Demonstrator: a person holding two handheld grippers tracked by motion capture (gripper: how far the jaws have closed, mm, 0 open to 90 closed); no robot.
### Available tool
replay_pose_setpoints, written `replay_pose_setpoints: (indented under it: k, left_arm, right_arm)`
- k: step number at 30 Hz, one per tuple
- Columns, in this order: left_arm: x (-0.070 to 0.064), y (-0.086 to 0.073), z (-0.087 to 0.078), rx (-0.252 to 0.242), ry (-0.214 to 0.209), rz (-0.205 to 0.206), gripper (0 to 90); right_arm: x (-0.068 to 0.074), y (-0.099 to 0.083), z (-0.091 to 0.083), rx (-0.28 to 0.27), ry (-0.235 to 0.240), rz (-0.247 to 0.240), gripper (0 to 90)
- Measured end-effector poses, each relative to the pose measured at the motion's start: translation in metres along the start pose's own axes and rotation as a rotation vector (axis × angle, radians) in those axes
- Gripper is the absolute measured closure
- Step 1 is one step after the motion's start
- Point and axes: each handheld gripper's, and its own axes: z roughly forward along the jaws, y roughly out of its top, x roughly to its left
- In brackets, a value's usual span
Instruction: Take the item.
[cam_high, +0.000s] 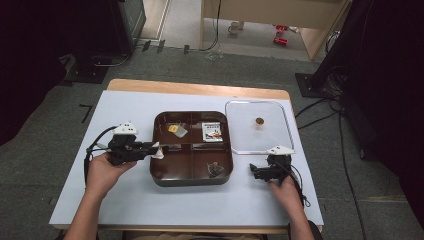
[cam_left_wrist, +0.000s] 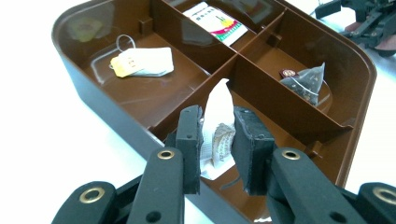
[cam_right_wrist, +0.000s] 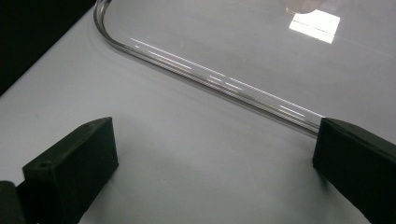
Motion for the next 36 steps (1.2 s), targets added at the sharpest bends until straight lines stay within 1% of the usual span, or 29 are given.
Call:
replay_pose_setpoints:
  k: [5,9,12,18,19,22,23,25,28,33,34,36]
  left_arm:
    - [0.006,-0.001,-0.012,-0.045,-0.002,-0.023,73.7]
    - [0.011,-0.003,-0.017,-0.047,0.018,-0.035,73.6]
    - [0.016,-0.004,-0.022,-0.057,0.031,-0.047,73.6]
    - [0.025,-0.007,-0.028,-0.049,0.076,-0.065,73.5]
    - [0.027,-0.008,-0.029,-0.047,0.088,-0.073,73.4]
    - [0.034,-0.012,-0.032,-0.052,0.098,-0.105,73.4]
    - [0.037,-0.014,-0.031,-0.038,0.107,-0.115,73.4]
    - [0.04,-0.016,-0.028,-0.022,0.116,-0.118,73.4]
    - [0.043,-0.018,-0.023,-0.013,0.115,-0.131,73.4]
    - [0.049,-0.021,-0.013,0.024,0.136,-0.136,73.3]
    - [0.052,-0.022,-0.011,0.038,0.142,-0.14,73.4]
    - [0.056,-0.025,-0.007,0.049,0.15,-0.158,73.3]
  right_arm:
    - [0.0,0.0,0.0,0.0,0.0,0.0,0.0]
    - [0.0,0.0,0.0,-0.001,-0.001,0.0,0.0]
    - [0.0,0.0,0.0,-0.001,-0.001,-0.001,0.0]
    - [0.0,0.0,0.0,-0.003,-0.003,-0.003,0.0]
    - [0.0,0.0,0.0,-0.003,-0.003,-0.003,0.0]
    - [0.0,0.0,0.0,-0.004,-0.004,-0.004,0.0]
    - [0.0,0.0,0.0,-0.004,-0.005,-0.004,0.0]
    - [0.0,0.0,0.0,-0.004,-0.005,-0.004,0.0]
    - [0.0,0.0,0.0,-0.004,-0.005,-0.004,0.0]
    - [0.0,0.0,0.0,-0.004,-0.004,-0.004,0.0]
    - [0.0,0.0,0.0,-0.004,-0.004,-0.003,0.0]
    - [0.0,0.0,0.0,-0.004,-0.004,-0.004,0.0]
